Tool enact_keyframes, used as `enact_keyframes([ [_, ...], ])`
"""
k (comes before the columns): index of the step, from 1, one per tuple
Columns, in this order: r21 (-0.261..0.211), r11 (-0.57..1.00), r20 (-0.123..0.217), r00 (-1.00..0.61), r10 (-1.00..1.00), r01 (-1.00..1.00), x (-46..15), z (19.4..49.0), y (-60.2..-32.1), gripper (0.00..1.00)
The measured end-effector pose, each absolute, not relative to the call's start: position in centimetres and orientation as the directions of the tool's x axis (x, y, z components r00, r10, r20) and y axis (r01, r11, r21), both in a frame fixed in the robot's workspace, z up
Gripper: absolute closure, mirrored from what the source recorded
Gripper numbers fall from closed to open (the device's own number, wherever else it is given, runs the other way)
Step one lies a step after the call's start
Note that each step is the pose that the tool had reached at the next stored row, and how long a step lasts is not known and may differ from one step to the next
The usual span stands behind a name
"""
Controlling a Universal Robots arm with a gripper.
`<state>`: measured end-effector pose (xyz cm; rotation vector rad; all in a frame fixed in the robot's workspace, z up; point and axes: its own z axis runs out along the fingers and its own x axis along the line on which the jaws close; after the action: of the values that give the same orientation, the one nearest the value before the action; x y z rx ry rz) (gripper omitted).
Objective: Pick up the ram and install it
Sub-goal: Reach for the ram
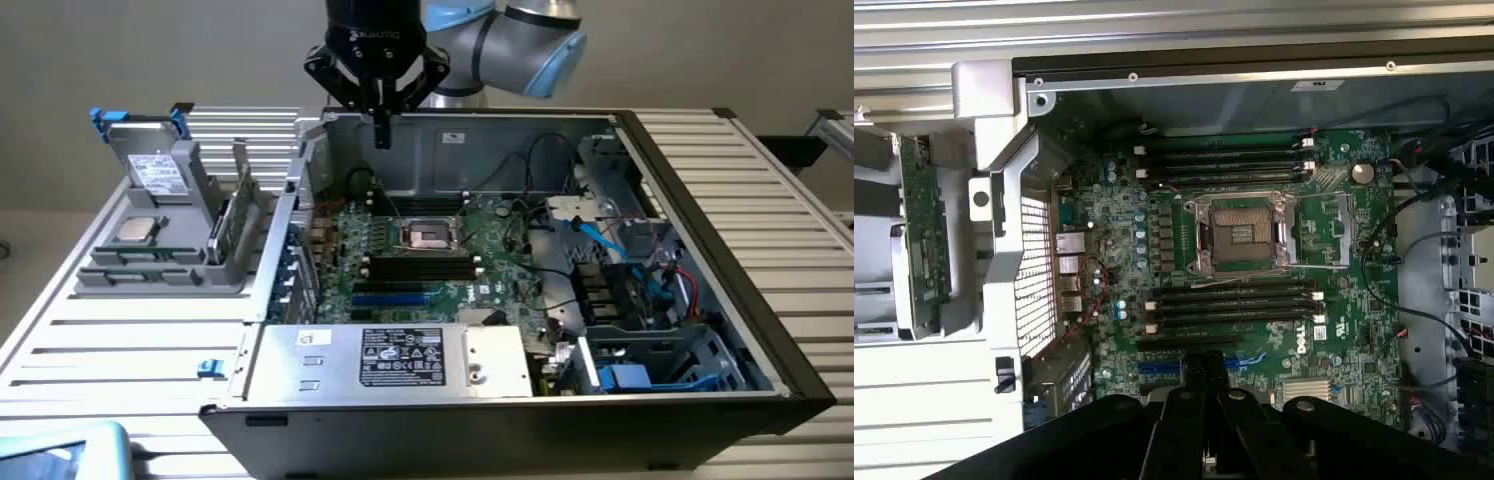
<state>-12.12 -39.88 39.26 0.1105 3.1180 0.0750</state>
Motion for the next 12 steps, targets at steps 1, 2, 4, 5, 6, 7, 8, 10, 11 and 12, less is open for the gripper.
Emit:
enact_keyframes([
  [1,0.049,0.996,-0.019,-0.997,0.071,0.070,-12.12,39.26,-39.88,0.89],
  [2,0.049,0.996,-0.019,-0.997,0.071,0.070,-12.12,39.26,-39.88,0.89],
  [4,0.049,0.996,-0.019,-0.997,0.071,0.070,-12.12,39.26,-39.88,0.89],
  [5,0.049,0.996,-0.019,-0.997,0.071,0.070,-12.12,39.26,-39.88,0.89],
  [6,0.049,0.996,-0.019,-0.997,0.071,0.070,-12.12,39.26,-39.88,0.89],
  [7,0.049,0.996,-0.019,-0.997,0.071,0.070,-12.12,39.26,-39.88,0.89],
  [8,0.049,0.996,-0.019,-0.997,0.071,0.070,-12.12,39.26,-39.88,0.89],
  [10,0.049,0.996,-0.019,-0.997,0.071,0.070,-12.12,39.26,-39.88,0.89],
  [11,0.049,0.996,-0.019,-0.997,0.071,0.070,-12.12,39.26,-39.88,0.89],
  [12,0.049,0.996,-0.019,-0.997,0.071,0.070,-12.12,39.26,-39.88,0.89],
])
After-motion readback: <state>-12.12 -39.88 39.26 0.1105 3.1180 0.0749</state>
